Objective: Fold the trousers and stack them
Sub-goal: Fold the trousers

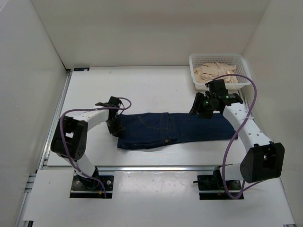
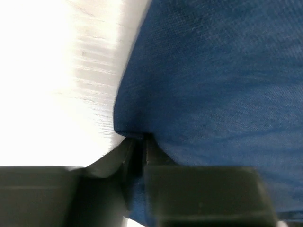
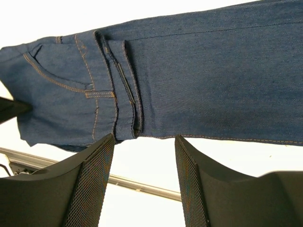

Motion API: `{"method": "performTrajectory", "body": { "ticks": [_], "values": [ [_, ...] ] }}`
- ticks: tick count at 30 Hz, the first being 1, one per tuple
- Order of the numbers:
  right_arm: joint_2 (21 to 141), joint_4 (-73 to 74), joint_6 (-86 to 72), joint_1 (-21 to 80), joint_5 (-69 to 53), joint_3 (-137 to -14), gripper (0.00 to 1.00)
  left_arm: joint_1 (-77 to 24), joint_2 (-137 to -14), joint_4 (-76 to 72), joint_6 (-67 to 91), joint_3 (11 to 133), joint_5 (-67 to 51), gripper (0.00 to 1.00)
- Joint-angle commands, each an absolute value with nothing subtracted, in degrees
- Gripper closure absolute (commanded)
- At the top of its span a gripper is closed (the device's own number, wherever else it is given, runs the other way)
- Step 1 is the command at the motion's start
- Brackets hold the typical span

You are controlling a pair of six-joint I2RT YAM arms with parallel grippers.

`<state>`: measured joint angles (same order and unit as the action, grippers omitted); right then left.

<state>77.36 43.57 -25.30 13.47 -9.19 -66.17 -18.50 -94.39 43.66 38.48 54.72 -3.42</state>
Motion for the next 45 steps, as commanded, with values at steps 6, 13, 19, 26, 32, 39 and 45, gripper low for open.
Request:
{"method": "performTrajectory", "body": {
  "ticks": [6,13,19,26,32,39,45],
  "values": [
    [75.6,43.9,-24.4,12.6,-10.4,-66.1,0.41,-19.6,-87.9,53.6,37.8,63.9,8.3,0.9],
    [75.1,44.4,-23.9,12.0,-9.8,-64.4,0.41,-15.5,-86.7,68.0,32.3,89.6,20.4,0.9],
    [75.1,44.4,-24.5,10.9,-7.2,-62.1,0.36,-14.1,-90.2,71.8,25.9,108.1,16.9,0.9],
    [74.5,42.4,-25.0,6.0,-11.3,-57.1,0.34,-19.2,-92.3,71.6,27.6,110.5,13.3,0.9],
    [74.0,42.4,-24.5,4.0,-12.7,-55.1,0.34,-25.1,-91.1,69.1,32.2,106.3,15.0,0.9],
    [74.0,42.4,-24.5,4.0,-12.7,-55.1,0.34,-35.5,-91.2,65.7,40.4,104.5,17.7,0.9],
    [74.0,42.4,-24.5,4.0,-12.0,-55.1,0.34,-44.1,-95.4,64.7,49.8,104.5,19.7,0.9]
  ]
}}
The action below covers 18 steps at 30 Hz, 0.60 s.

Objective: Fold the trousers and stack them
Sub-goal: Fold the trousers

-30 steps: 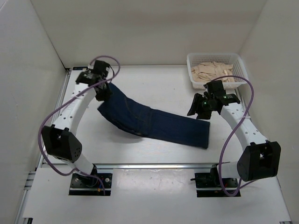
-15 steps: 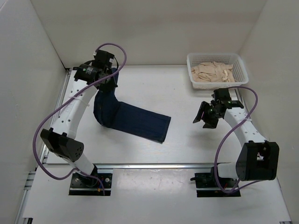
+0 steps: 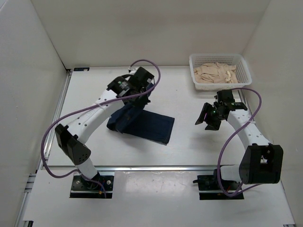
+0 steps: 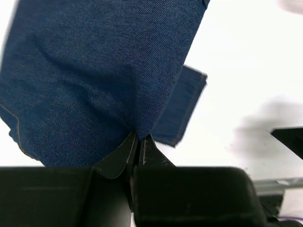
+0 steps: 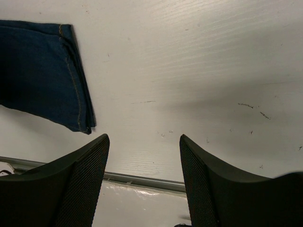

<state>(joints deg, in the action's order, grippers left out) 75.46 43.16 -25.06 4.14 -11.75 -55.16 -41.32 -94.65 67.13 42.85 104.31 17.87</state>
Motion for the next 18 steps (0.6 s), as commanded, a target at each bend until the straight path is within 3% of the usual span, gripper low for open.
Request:
{"method": "performTrajectory", "body": {
  "ticks": [1,3,4,5,6,13,15,18],
  "values": [
    [73.5,42.4,-24.5,4.0,-11.5,-55.1,0.34,-45.4,-96.3,64.0,51.0,104.5,19.7,0.9],
    [73.5,42.4,-24.5,3.4,-11.5,-55.1,0.34,-49.9,-96.9,62.3,53.5,102.3,19.2,0.86],
    [73.5,42.4,-24.5,3.4,-11.5,-55.1,0.34,-51.3,-97.4,60.0,53.5,101.4,17.7,0.73],
    [73.5,42.4,-24.5,3.4,-11.5,-55.1,0.34,-53.4,-97.4,58.6,53.5,100.2,13.6,0.18],
    [73.5,42.4,-24.5,3.4,-11.5,-55.1,0.34,-54.0,-98.9,58.6,53.5,98.7,12.8,0.0],
    [74.0,40.7,-22.3,3.4,-16.8,-55.1,0.35,-49.9,-94.4,66.0,49.5,103.1,17.0,0.02],
    [75.3,38.1,-21.7,5.6,-25.2,-55.1,0.35,-45.2,-92.0,66.0,48.1,102.1,15.7,0.05],
    [79.3,35.8,-23.1,14.5,-26.9,-56.0,0.34,-39.1,-87.6,66.0,46.8,97.6,15.2,0.09]
  ]
}}
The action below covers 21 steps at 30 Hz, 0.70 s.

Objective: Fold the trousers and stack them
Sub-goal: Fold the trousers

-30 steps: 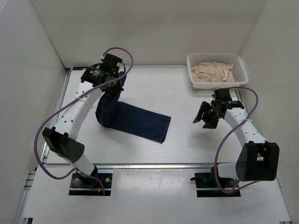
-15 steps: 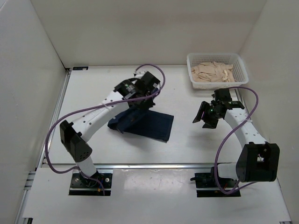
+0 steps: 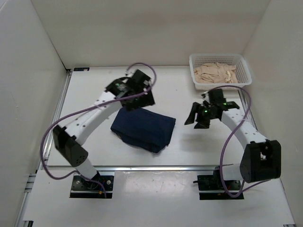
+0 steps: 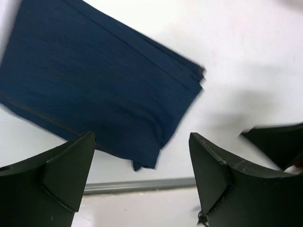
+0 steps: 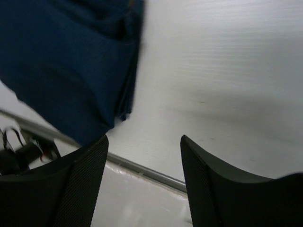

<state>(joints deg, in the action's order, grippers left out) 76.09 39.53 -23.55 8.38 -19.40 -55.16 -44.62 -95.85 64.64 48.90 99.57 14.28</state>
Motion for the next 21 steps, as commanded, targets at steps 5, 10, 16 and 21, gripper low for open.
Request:
{"method": "performTrajectory", "body": {
  "ticks": [5,10,16,21],
  "values": [
    [88.0,28.1,-28.4,22.5,-29.8,-55.5,0.32,-32.9,-81.4,65.5,46.1,91.4,14.4,0.11],
    [93.4,24.8,-29.7,27.9,-28.0,-57.8,0.38,-30.2,-78.6,64.9,46.1,86.4,12.6,0.11],
    [99.0,25.3,-30.8,31.8,-24.7,-62.0,0.48,-29.7,-78.0,63.8,46.1,84.6,10.9,0.11],
    [101.5,25.3,-31.9,33.0,-21.1,-62.5,0.65,-29.7,-78.5,63.8,46.1,84.6,10.9,0.11]
  ]
}}
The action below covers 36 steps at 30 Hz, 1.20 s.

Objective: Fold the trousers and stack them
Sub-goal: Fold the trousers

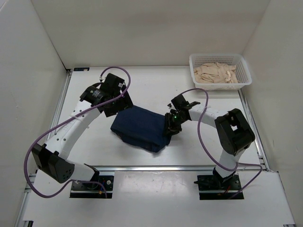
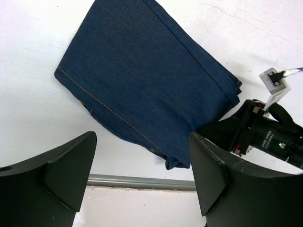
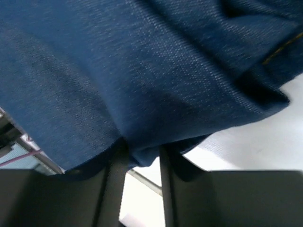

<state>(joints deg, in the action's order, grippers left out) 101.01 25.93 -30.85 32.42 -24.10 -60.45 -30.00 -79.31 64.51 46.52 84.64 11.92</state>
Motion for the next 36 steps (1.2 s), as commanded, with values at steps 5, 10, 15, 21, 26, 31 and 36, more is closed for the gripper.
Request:
{"method": "performTrajectory", "body": {
  "ticks": [5,10,15,21,26,31,36],
  "values": [
    [101.5,27.4,-31.9,34.1,-18.8,-63.7,0.87,-29.7,-79.6,63.8,45.6,84.0,10.9,0.11],
    [93.9,30.8,-31.9,34.8,-10.6,-65.5,1.0,-29.7,-79.6,63.8,45.1,84.6,10.9,0.12],
    [90.4,37.3,-29.5,34.8,-6.5,-73.7,1.0,-28.6,-79.6,64.9,43.3,86.5,12.1,0.12],
    [91.9,40.2,-27.7,34.8,-5.2,-79.6,1.0,-27.9,-79.6,65.0,42.3,87.5,12.0,0.12],
    [96.4,40.4,-24.4,31.1,-2.6,-81.2,1.0,-27.9,-80.7,63.1,42.3,84.9,9.2,0.12],
    [99.2,40.4,-21.6,28.8,-0.4,-84.7,1.0,-27.9,-81.8,61.9,40.4,83.2,8.2,0.12],
    [104.7,40.4,-20.5,26.3,0.2,-88.5,1.0,-27.9,-82.9,60.7,38.5,81.6,5.7,0.12]
  ]
}}
